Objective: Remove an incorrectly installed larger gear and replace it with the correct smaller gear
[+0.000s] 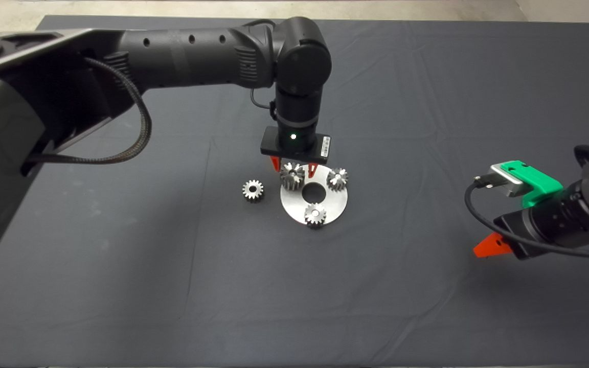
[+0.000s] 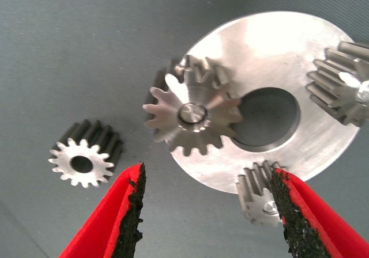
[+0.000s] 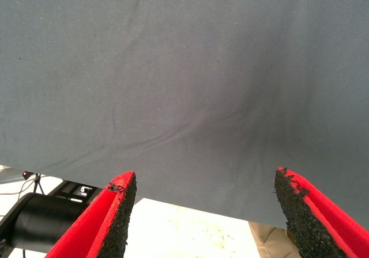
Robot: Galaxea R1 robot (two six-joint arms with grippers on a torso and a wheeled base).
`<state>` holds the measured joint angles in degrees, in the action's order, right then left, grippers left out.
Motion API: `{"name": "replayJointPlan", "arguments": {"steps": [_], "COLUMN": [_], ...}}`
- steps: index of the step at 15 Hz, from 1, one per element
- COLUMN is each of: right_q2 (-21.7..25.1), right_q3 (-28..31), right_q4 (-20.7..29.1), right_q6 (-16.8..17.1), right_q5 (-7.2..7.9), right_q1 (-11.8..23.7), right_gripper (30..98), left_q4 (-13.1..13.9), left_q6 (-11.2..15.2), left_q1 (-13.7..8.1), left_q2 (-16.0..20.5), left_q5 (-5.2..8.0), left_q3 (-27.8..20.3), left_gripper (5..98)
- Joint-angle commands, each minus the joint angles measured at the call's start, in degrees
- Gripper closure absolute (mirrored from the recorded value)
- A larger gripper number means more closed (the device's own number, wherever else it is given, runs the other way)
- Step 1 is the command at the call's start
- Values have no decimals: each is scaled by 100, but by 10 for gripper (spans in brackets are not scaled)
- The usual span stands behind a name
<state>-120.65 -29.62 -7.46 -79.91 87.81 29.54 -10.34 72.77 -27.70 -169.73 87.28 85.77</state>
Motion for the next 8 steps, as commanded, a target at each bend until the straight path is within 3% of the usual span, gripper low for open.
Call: {"name": "replayJointPlan", "arguments": {"steps": [1, 2, 4, 8], "right_q2": [-51, -43, -41, -110], "right_q3": [28, 28, 37, 37], "right_q4": [157, 157, 157, 157], "right_q6": [10, 10, 2, -22], "right_q5": [553, 553, 562, 553], "right_q1": [105, 105, 105, 105], "right_gripper": [649, 649, 649, 649], "left_q4": [-55, -254, -639, -950], "left_q6": [-86, -163, -200, -395], "left_q1": [15, 220, 473, 605], "left_q2": [-4, -4, -4, -4], "left_q5": [283, 178, 140, 140], "left_q3": [77, 154, 193, 331], "left_gripper": [491, 491, 491, 491]}}
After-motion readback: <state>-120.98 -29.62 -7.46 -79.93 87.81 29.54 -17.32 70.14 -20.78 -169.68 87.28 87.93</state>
